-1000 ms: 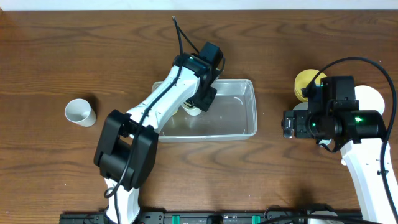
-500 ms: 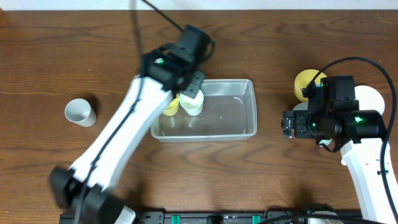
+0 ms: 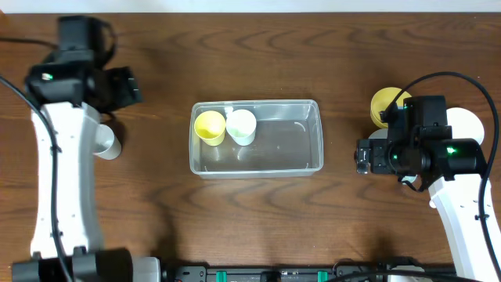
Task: Pack container
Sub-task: 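Return the left gripper and grasp the second white cup, then place the second white cup in the container's front-left corner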
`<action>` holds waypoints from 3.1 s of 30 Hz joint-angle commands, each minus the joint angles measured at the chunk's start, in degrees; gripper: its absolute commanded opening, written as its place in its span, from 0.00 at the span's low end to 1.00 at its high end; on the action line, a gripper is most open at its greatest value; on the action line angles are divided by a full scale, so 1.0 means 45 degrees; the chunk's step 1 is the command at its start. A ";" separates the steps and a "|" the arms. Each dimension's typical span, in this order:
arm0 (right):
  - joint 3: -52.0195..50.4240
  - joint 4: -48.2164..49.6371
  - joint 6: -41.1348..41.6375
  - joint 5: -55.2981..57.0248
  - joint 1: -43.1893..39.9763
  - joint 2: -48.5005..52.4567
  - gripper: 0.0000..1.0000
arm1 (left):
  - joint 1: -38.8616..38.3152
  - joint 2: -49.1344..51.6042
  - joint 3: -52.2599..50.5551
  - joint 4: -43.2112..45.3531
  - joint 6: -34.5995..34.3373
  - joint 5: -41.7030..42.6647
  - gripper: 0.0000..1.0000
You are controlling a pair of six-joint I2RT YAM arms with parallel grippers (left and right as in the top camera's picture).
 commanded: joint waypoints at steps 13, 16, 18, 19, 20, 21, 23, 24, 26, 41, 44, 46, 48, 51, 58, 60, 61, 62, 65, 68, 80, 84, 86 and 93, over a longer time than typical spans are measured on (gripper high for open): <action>0.0243 -0.0092 -0.0209 0.0000 -0.0073 0.0015 0.99 | 0.2166 0.4721 -0.0408 -0.0117 -0.0491 0.2404 0.92; 0.0243 -0.0102 -0.0209 0.0000 -0.0073 0.0015 0.99 | 0.2176 0.5255 -0.0408 -0.0097 -0.0491 0.2361 0.92; 0.0243 -0.0097 -0.0214 0.0000 -0.0073 0.0015 0.99 | 0.2176 0.5581 -0.0408 -0.0097 -0.0491 0.2361 0.92; 0.0243 -0.0102 -0.0214 0.0000 -0.0073 0.0015 0.99 | 0.2176 0.5741 -0.0418 -0.0092 -0.0491 0.2361 0.92; 0.0243 -0.0107 -0.0214 0.0000 -0.0073 0.0015 0.99 | 0.2176 0.5926 -0.0432 -0.0097 -0.0491 0.2361 0.92; 0.0243 -0.0107 -0.0214 0.0000 -0.0073 0.0015 0.99 | 0.2176 0.6101 -0.0432 -0.0117 -0.0491 0.2361 0.92; 0.0243 -0.0112 -0.0214 0.0000 -0.0073 0.0015 0.99 | 0.2176 0.6402 -0.0432 -0.0175 -0.0491 0.2365 0.92; 0.0243 -0.0112 -0.0214 0.0000 -0.0073 0.0015 0.99 | 0.2176 0.6499 -0.0432 -0.0189 -0.0491 0.2365 0.90; 0.0243 -0.0117 -0.0214 0.0000 -0.0073 0.0015 0.99 | 0.2176 0.6581 -0.0432 -0.0194 -0.0491 0.2361 0.82; 0.0243 -0.0151 -0.0214 0.0000 -0.0073 0.0015 0.99 | 0.2176 0.6567 -0.0432 -0.0398 -0.0491 0.2361 0.35; 0.0243 -0.0146 -0.0214 0.0000 -0.0073 0.0015 0.99 | 0.2176 0.6567 -0.0427 -0.0437 -0.0486 0.2361 0.29; 0.0243 -0.0146 -0.0214 0.0000 -0.0073 0.0015 0.99 | 0.2176 0.6567 -0.0432 -0.0476 -0.0486 0.2361 0.25; 0.0243 -0.0146 -0.0214 0.0000 -0.0073 0.0015 0.99 | 0.2176 0.6567 -0.0432 -0.0486 -0.0491 0.2361 0.22; 0.0243 -0.0151 -0.0214 0.0000 -0.0073 0.0015 0.99 | 0.2176 0.6567 -0.0432 -0.0495 -0.0491 0.2361 0.13; 0.0243 -0.0141 -0.0214 0.0000 -0.0073 0.0015 0.99 | 0.2176 0.6557 -0.0427 -0.0578 -0.0495 0.2361 0.06; 0.0243 -0.0146 -0.0214 0.0000 -0.0073 0.0015 0.99 | 0.2161 0.6475 -0.0423 -0.0583 -0.0495 0.2361 0.06; 0.0243 -0.0141 -0.0214 0.0000 -0.0073 0.0015 0.99 | 0.2157 0.6387 -0.0423 -0.0593 -0.0495 0.2361 0.06; 0.0243 -0.0136 -0.0214 0.0000 -0.0073 0.0015 0.99 | 0.2137 0.6241 -0.0393 -0.0631 -0.0495 0.2361 0.06; 0.0243 -0.0131 -0.0214 0.0000 -0.0073 0.0015 0.99 | 0.1962 0.5634 -0.0087 -0.0855 -0.0495 0.2361 0.06; 0.0243 -0.0136 -0.0214 0.0000 -0.0073 0.0015 0.99 | 0.1511 0.4551 0.0107 -0.0957 -0.0486 0.2361 0.06; 0.0243 -0.0131 -0.0214 0.0005 -0.0073 0.0015 0.99 | -0.3988 -0.0223 0.0102 -0.1787 -0.0083 0.2361 0.06; 0.0243 -0.0141 -0.0214 0.0000 -0.0073 0.0015 0.99 | -0.6402 -0.0369 0.0073 -0.1943 0.0238 0.2365 0.06; 0.0243 -0.0146 -0.0214 0.0000 -0.0073 0.0015 0.99 | -0.7315 -0.0257 -0.0053 -0.1948 0.0442 0.2365 0.06; 0.0243 -0.0189 -0.0214 0.0000 -0.0073 0.0015 0.99 | -0.8388 0.0267 -0.0801 -0.1967 0.0612 0.2438 0.06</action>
